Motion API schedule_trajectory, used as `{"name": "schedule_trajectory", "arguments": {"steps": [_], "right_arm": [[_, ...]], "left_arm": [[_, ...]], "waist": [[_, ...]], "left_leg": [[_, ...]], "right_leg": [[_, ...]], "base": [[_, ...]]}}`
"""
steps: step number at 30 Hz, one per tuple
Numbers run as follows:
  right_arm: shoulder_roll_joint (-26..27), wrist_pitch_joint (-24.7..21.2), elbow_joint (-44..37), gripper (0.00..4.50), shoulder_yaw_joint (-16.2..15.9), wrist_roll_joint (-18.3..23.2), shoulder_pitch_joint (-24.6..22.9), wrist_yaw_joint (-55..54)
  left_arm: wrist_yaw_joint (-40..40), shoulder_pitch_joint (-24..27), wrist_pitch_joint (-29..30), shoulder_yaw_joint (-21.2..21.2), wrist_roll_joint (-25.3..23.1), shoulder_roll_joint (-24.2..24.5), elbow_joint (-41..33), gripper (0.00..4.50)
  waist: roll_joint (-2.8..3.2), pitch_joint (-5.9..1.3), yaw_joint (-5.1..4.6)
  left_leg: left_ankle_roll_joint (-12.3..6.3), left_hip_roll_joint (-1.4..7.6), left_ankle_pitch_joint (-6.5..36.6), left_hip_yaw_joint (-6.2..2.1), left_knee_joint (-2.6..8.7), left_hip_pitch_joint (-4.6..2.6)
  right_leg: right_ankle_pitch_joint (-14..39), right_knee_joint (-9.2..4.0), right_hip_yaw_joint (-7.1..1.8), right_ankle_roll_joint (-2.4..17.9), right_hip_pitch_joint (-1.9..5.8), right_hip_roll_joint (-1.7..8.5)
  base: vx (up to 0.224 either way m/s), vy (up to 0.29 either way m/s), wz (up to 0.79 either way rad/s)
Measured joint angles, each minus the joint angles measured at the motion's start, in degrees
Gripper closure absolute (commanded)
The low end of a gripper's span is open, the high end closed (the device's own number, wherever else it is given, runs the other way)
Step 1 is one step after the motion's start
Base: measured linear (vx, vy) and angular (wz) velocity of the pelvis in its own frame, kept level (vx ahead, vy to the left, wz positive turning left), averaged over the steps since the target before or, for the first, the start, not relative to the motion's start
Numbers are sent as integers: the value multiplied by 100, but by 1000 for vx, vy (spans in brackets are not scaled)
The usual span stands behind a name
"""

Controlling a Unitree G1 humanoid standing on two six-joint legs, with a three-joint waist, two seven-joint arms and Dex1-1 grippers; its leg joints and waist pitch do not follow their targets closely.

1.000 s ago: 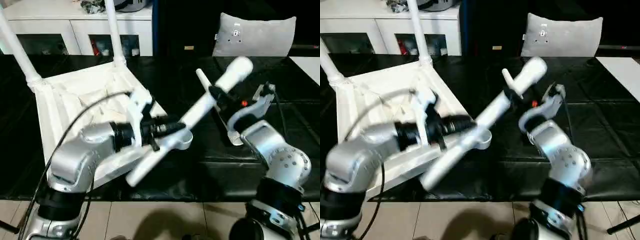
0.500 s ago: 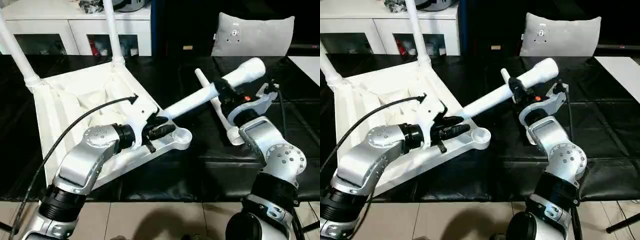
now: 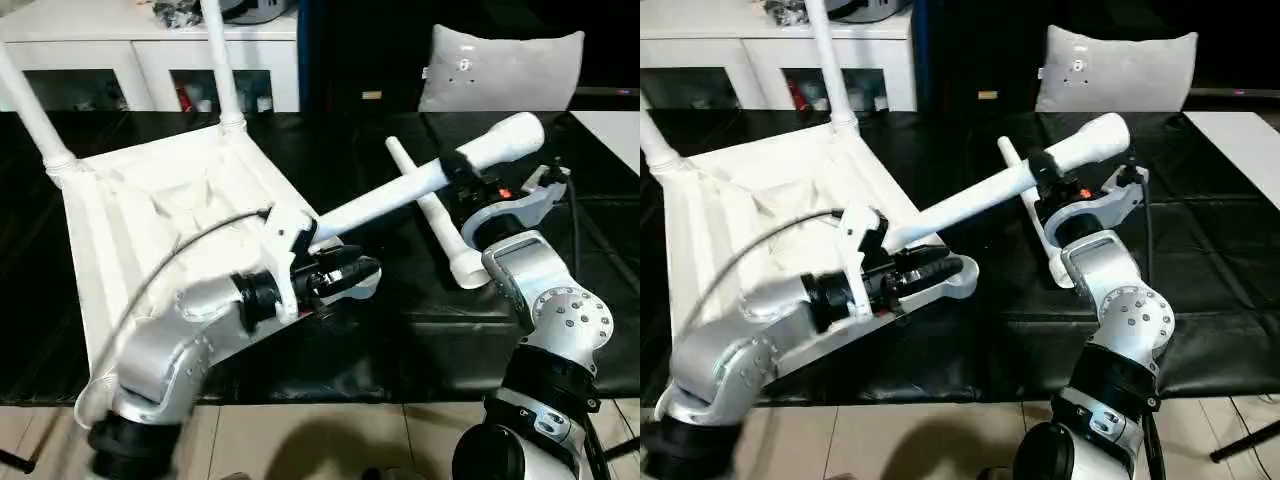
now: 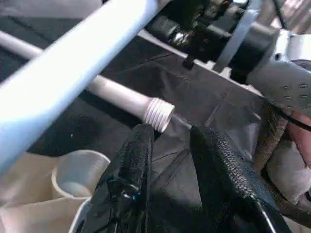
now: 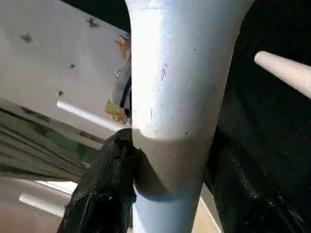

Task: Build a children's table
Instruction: Insert table leg to table base

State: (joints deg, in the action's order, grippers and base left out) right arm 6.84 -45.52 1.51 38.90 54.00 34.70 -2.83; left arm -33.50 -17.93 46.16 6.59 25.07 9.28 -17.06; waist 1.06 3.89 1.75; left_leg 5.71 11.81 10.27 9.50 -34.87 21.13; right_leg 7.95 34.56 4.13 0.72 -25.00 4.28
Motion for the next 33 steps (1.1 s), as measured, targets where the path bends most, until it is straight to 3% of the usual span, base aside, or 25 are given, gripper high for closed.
{"name": "schedule_trajectory", "arguments": {"steps": [7, 20, 28, 29, 32, 33], "right_arm": [[43, 120, 36, 266, -13, 259, 92, -50], [92, 127, -31, 266, -240, 458, -7, -96], [115, 176, -33, 266, -328, 491, -103, -210], [88, 214, -33, 266, -335, 491, -103, -214], [70, 328, -33, 266, -361, 490, -103, -213], [71, 357, -33, 266, -366, 490, -103, -213]], "left_arm": [[683, -75, 3, -403, 27, -524, 380, 271], [1368, -803, -678, -1689, 880, -1462, 1070, 271], [1749, -846, -533, -1714, 795, -1461, 1392, 271], [1737, -835, -484, -1740, 911, -1475, 1373, 244], [1485, -732, -223, -1790, 1449, -1495, 1101, 237], [1364, -728, -92, -1762, 1572, -1416, 980, 216]], "waist": [[-5, -4, -4], [-6, -6, 36], [-6, -6, 37], [-6, -6, 39], [-6, -6, 40], [-6, -6, 41]], "left_leg": [[-14, -2, 2, -2, -3, 30], [-53, -5, 27, -1, 10, 85], [-51, -5, 24, 1, 8, 84], [-49, -5, 23, 1, 7, 85], [-49, -5, 23, 3, 5, 85], [-49, -5, 23, 3, 5, 84]], "right_leg": [[-29, -96, 2, -47, 7, 0], [-48, -109, -7, -56, -3, 2], [-48, -108, -9, -56, -3, 2], [-48, -108, -9, -56, -3, 2], [-48, -108, -10, -56, -4, 3], [-48, -107, -10, -56, -3, 3]], "base": [[0, 0, 0], [0, 0, 0], [0, 0, 0], [0, 0, 0], [0, 0, 0], [0, 0, 0]]}}
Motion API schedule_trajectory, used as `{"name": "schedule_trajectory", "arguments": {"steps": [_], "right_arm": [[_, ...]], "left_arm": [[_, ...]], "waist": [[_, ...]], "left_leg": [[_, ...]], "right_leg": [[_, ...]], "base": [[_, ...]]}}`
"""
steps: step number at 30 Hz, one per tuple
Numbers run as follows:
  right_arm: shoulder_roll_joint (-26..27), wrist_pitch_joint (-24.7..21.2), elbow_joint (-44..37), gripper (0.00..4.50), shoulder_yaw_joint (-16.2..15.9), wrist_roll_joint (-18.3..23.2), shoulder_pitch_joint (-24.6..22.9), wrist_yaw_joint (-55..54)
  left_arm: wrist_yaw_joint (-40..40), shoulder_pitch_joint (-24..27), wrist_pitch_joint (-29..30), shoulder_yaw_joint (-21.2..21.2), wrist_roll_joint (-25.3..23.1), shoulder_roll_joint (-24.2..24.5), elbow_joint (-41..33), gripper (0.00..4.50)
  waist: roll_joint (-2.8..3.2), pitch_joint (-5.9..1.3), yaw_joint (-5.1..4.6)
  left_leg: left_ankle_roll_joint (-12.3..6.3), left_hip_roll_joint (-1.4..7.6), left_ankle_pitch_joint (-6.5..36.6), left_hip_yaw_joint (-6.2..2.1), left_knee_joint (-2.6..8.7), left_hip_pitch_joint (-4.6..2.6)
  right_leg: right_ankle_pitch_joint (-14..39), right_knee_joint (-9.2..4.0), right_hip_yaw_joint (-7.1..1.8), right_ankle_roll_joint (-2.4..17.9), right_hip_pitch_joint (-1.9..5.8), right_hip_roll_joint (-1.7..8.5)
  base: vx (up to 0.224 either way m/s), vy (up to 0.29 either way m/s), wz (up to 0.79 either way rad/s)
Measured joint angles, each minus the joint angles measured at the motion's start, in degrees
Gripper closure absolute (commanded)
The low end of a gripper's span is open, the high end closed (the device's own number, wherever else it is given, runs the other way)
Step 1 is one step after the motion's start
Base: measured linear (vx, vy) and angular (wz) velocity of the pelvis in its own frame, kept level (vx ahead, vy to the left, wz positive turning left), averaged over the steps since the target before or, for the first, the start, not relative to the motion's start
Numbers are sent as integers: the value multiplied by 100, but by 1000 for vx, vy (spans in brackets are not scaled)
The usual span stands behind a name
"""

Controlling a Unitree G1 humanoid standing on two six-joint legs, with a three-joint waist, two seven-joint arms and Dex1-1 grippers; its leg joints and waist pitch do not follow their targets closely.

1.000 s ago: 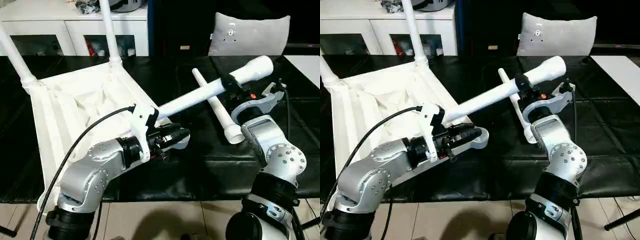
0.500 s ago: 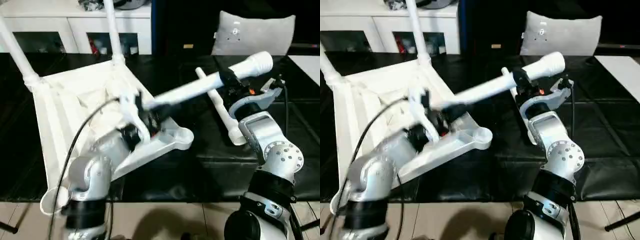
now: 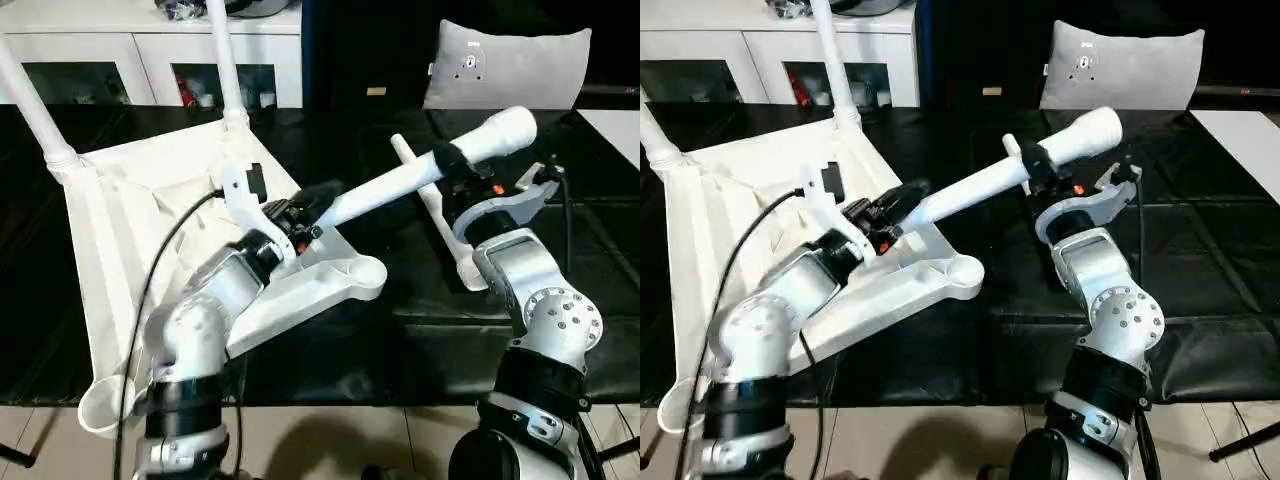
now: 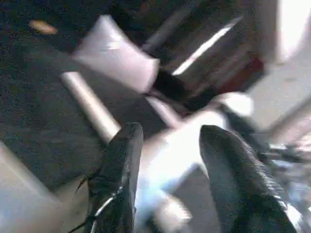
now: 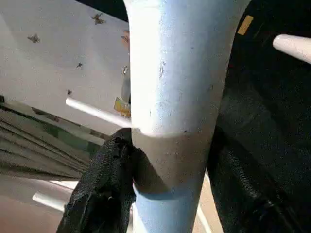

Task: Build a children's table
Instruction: Insert table leg to table base

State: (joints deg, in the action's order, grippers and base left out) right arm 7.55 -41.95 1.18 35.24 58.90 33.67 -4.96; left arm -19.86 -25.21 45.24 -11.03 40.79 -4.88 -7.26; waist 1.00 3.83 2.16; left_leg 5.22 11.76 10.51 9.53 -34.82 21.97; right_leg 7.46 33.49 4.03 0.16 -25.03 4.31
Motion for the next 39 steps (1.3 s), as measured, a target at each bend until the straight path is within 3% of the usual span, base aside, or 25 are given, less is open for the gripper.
{"name": "schedule_trajectory", "arguments": {"steps": [4, 7, 11, 16, 19, 25, 36, 37, 39], "right_arm": [[10, 158, 10, 266, -24, 0, 4, -5], [21, 233, 24, 266, -24, 0, 5, -11], [51, 293, 32, 266, -41, 54, 21, -29], [55, 334, 30, 266, -88, 213, 23, -70], [64, 333, 10, 266, -138, 347, 22, -121], [73, 343, -119, 266, -283, 505, 18, -208], [85, 360, -277, 266, -673, 808, -27, -294], [86, 362, -277, 266, -703, 824, -33, -309], [92, 378, -277, 266, -788, 850, -63, -333]], "left_arm": [[-393, 219, 731, 575, 57, 633, -406, 190], [-435, 417, 1040, 771, 9, 694, -405, 168], [-90, 428, 982, 794, -214, 686, -162, 138], [216, 339, 455, 432, -398, 485, 321, 110], [258, 123, 171, 75, -162, 215, 414, 104], [245, -65, -416, -256, 55, -105, 754, 103], [493, -628, -1482, -994, 565, -459, 1418, 103], [518, -649, -1535, -1050, 621, -454, 1455, 132], [554, -671, -1630, -1178, 754, -449, 1541, 140]], "waist": [[-4, -3, -7], [-4, -3, -11], [-5, -4, -20], [-7, -5, -26], [-10, -7, -19], [-19, -11, -10], [-27, -14, -19], [-28, -14, -15], [-32, -17, -14]], "left_leg": [[0, 0, 0, 0, 0, -6], [1, 0, -1, 1, -5, -1], [6, 0, -4, 0, -9, -4], [6, 0, -5, 0, -15, 3], [4, -2, -3, 0, -16, 4], [0, -1, 0, 0, -13, 9], [0, 0, -1, 0, -12, 10], [0, 0, -1, 0, -12, 9], [0, 0, 0, 0, -12, 10]], "right_leg": [[0, 14, -1, 0, 0, 0], [0, 14, -2, 0, -2, 0], [0, 13, -2, -1, 1, -1], [-5, 4, -1, -10, 1, 0], [-6, 1, -2, -11, 0, 4], [-6, -1, 1, -11, -2, 4], [-7, -4, 2, -13, -1, 3], [-7, -4, 2, -13, -1, 3], [-7, -4, 3, -13, -1, 3]], "base": [[0, 0, 0], [0, 0, 0], [0, 0, 0], [0, 0, 0], [0, 0, 0], [0, 0, 0], [0, 0, 0], [0, 0, 0], [0, 0, 0]]}}
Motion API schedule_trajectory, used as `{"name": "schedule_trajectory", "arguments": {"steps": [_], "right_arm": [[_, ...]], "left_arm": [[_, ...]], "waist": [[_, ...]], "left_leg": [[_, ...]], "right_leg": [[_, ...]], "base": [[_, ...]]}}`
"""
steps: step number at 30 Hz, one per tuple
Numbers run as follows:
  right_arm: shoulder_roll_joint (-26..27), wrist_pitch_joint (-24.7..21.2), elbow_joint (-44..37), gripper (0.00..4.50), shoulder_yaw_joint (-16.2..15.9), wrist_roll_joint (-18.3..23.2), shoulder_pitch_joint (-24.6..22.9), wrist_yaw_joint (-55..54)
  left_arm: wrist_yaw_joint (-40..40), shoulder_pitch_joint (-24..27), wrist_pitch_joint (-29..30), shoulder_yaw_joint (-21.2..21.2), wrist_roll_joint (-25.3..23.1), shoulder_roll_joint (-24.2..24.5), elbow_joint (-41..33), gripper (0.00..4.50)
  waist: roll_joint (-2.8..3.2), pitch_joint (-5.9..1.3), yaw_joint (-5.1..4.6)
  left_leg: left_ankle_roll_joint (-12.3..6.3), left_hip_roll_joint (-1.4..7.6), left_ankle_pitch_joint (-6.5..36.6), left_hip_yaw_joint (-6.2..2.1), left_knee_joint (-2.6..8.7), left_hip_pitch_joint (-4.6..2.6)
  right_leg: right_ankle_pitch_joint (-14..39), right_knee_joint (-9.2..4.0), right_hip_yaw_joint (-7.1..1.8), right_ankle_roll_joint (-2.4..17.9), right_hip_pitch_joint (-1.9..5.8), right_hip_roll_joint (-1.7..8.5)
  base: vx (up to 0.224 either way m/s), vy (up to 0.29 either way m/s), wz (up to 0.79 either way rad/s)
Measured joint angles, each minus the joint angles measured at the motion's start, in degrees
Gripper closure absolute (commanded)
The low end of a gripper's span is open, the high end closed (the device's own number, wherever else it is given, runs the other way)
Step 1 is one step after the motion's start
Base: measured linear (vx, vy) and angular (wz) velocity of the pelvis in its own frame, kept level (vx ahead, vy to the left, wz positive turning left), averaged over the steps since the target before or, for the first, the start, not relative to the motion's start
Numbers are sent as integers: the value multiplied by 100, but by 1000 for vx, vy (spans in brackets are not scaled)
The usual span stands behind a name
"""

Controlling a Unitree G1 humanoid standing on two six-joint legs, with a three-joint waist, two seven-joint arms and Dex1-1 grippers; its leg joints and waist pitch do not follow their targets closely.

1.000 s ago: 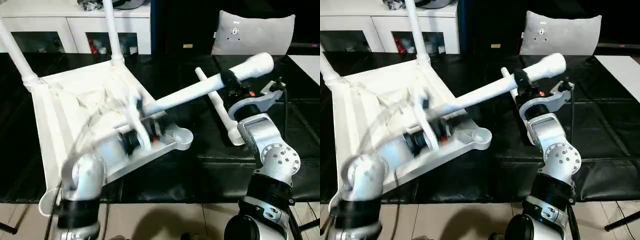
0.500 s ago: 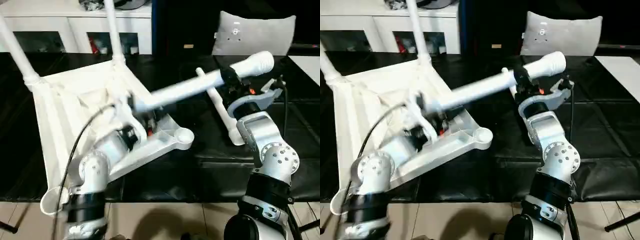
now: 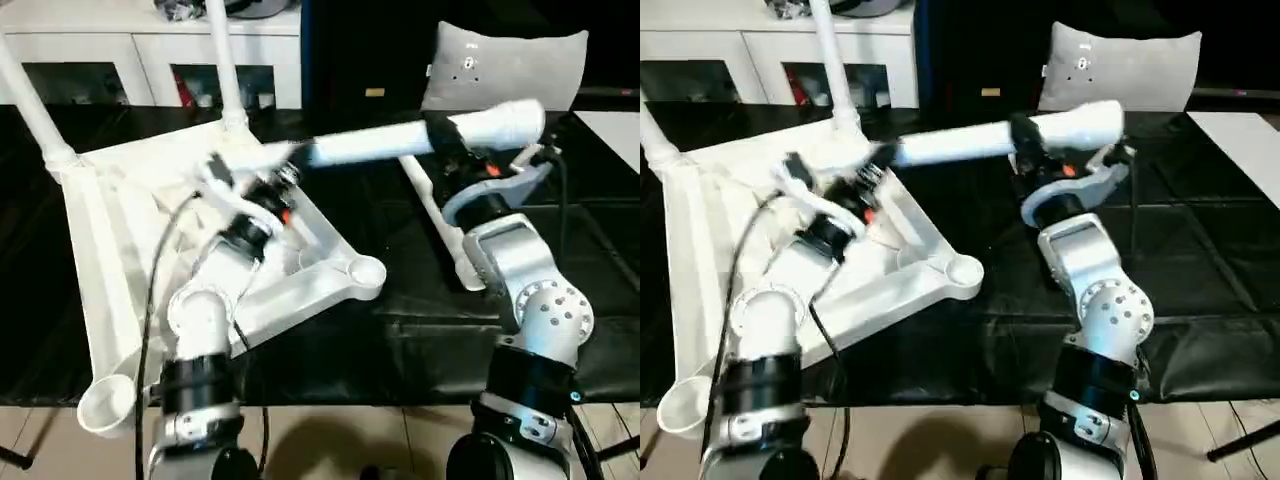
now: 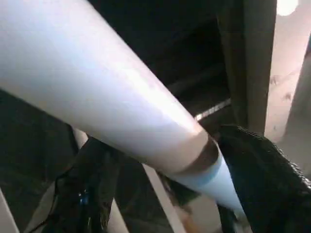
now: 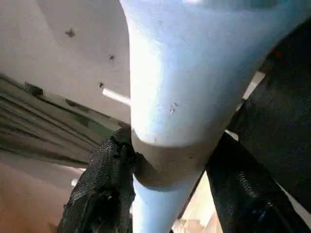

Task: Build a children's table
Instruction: Insert table leg to table base

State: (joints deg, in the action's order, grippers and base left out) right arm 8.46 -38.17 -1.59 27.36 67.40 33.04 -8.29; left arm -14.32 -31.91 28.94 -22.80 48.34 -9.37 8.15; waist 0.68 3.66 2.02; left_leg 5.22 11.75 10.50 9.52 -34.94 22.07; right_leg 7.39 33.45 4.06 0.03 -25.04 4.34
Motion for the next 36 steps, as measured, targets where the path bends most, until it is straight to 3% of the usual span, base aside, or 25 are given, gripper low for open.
{"name": "schedule_trajectory", "arguments": {"steps": [2, 4, 7, 13, 23, 36], "right_arm": [[7, 19, 0, 266, -44, 45, -47, -7], [11, 77, 0, 266, -84, 59, -67, -25], [12, 200, 0, 266, -94, 153, -72, -53], [13, 339, 2, 266, -148, 217, -93, -100], [13, 501, 50, 266, -309, 280, -105, -144], [21, 596, 75, 266, -570, 266, -262, -139]], "left_arm": [[15, -5, -31, -96, 155, 1, 26, 140], [15, -7, -32, -109, 264, 0, 33, 175], [40, -8, -21, -111, 549, -4, 33, 184], [188, -11, -13, -99, 969, -7, 33, 245], [511, -17, -9, -239, 1924, -9, 145, 272], [609, -66, -323, -298, 2163, 16, 359, 289]], "waist": [[-5, -3, 8], [-6, -4, 25], [-8, -5, 48], [-9, -5, 45], [-11, -7, 30], [-15, -9, 31]], "left_leg": [[-1, 0, 0, -1, 0, -2], [-1, 0, 1, -2, -1, -2], [-1, 0, 1, -2, -1, -3], [0, 1, 0, -1, -1, -3], [0, 1, 0, 0, -1, -2], [1, 0, 0, -1, -1, -2]], "right_leg": [[0, -1, 0, 0, -3, 0], [0, -2, 0, 0, -3, 1], [0, -2, 0, 0, -3, 2], [-1, -2, 0, 0, -1, 1], [-1, -2, -1, -1, -1, 1], [-4, -2, -2, -6, -1, 1]], "base": [[0, 0, 0], [0, 0, 0], [0, 0, 0], [0, 0, 0], [0, 0, 0], [0, 0, 0]]}}
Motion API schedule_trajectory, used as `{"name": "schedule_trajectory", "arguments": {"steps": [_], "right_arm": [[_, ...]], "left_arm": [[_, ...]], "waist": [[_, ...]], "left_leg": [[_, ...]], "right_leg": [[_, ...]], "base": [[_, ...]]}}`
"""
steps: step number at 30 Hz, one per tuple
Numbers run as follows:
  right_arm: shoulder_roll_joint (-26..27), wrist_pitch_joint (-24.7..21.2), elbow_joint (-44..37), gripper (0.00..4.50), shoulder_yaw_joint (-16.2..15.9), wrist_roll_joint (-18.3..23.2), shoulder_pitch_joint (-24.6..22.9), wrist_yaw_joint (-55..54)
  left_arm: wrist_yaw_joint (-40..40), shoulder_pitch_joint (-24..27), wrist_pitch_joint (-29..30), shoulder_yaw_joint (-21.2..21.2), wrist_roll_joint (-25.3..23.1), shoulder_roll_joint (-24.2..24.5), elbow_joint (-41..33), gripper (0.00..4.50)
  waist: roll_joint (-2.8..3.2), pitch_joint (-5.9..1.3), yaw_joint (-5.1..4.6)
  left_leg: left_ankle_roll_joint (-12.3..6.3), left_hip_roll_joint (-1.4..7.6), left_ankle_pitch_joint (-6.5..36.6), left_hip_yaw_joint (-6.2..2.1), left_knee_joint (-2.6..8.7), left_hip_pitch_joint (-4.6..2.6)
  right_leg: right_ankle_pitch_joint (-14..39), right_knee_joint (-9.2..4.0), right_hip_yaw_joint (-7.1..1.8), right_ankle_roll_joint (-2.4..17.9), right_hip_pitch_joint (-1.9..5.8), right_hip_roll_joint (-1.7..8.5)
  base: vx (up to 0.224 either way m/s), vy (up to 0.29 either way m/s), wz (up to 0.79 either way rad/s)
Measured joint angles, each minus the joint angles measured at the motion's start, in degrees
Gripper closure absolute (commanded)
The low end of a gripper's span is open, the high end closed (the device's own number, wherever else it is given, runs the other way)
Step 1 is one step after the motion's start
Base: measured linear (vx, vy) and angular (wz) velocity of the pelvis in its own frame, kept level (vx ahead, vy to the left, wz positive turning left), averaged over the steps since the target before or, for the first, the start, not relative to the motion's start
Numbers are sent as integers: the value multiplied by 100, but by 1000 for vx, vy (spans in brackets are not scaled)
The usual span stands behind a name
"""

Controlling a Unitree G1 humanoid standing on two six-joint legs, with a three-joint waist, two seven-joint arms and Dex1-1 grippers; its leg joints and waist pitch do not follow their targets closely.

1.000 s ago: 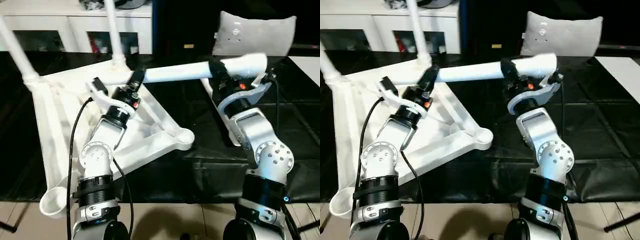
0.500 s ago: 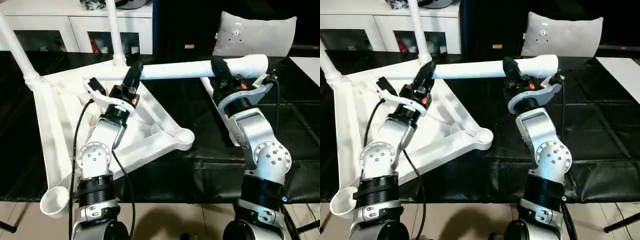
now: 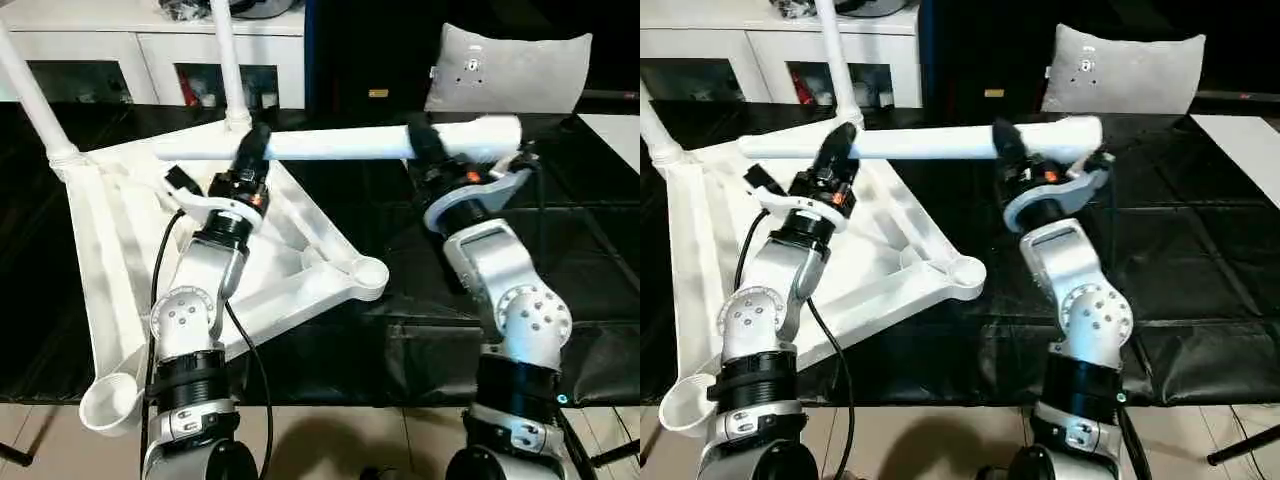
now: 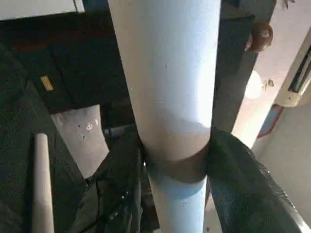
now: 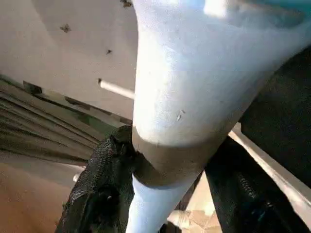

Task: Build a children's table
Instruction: Insert table leg to table base

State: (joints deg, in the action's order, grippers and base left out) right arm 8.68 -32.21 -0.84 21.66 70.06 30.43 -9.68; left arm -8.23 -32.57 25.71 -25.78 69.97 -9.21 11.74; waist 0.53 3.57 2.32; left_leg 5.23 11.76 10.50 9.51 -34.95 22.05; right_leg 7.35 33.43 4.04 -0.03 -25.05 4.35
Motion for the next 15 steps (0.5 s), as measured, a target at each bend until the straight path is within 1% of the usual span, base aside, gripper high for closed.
{"name": "schedule_trajectory", "arguments": {"steps": [2, 3, 4, 5, 6, 8, 10, 12, 13, 14, 15], "right_arm": [[1, 55, -2, 266, -51, -1, -17, 30], [1, 98, -7, 210, -75, -1, -17, 60], [1, 124, -14, 196, -80, -1, -17, 92], [-3, 131, -23, 196, -86, -60, -23, 102], [-4, 109, -17, 196, -113, -238, -122, 89], [-32, 112, -7, 159, -194, -251, -220, 157], [-33, 80, -21, 146, -202, -270, -235, 169], [-55, 2, -45, 126, -233, -263, -326, 228], [-62, -2, -67, 126, -286, -272, -345, 248], [-110, -14, -83, 106, -328, -295, -355, 263], [-174, -33, -89, 100, -387, -338, -364, 270]], "left_arm": [[-2, -68, -42, 49, -40, 29, 34, 289], [-2, -114, -58, 77, -49, 45, 37, 289], [-2, -137, -73, 85, -49, 53, 36, 289], [1, -155, -91, 93, -46, 59, 34, 289], [17, -233, -165, 94, -55, 82, 23, 289], [133, -369, -251, 80, -106, 111, 37, 291], [167, -474, -367, 79, -119, 123, 44, 294], [198, -665, -479, 46, -204, 137, 46, 294], [221, -695, -498, 41, -220, 140, 46, 294], [227, -702, -517, 29, -221, 140, 46, 294], [231, -702, -540, 23, -221, 142, 47, 294]], "waist": [[0, 0, 5], [0, 0, 4], [-1, -1, 4], [-3, -2, 4], [-20, -13, 5], [-19, -14, 0], [-37, -22, -1], [-39, -24, -1], [-38, -24, -1], [-39, -25, 1], [-40, -25, 2]], "left_leg": [[0, 0, 0, 0, 0, 0], [0, 0, 0, 0, 0, 0], [0, 0, 0, 0, 0, 0], [0, 0, 0, 0, 0, 0], [1, 2, 0, -2, 2, 2], [1, 0, 0, -1, 1, 0], [1, 1, 0, -1, 1, 0], [1, 0, 0, -1, 1, -1], [1, -1, 0, 0, 1, -1], [1, -1, 0, -1, 0, -1], [1, 0, 0, -1, 0, 0]], "right_leg": [[0, 0, 0, -1, 0, 0], [0, 0, 0, -1, 0, 0], [0, 0, -1, -1, 1, 1], [0, 0, -1, -1, 1, 1], [0, 0, 2, -1, 1, -3], [-2, 0, -2, -3, -5, 0], [-3, 0, 0, -4, 0, -1], [-3, 0, -2, -4, 0, 1], [-3, 0, -3, -4, 2, 2], [-3, 0, -2, -4, 5, 2], [-3, 0, -1, -4, 5, 1]], "base": [[0, 0, 0], [0, 0, 0], [0, 0, 0], [0, 0, 0], [0, 0, 0], [0, 0, 0], [0, 0, 0], [0, 0, 0], [0, 0, 0], [0, 0, 0], [0, 0, 0]]}}
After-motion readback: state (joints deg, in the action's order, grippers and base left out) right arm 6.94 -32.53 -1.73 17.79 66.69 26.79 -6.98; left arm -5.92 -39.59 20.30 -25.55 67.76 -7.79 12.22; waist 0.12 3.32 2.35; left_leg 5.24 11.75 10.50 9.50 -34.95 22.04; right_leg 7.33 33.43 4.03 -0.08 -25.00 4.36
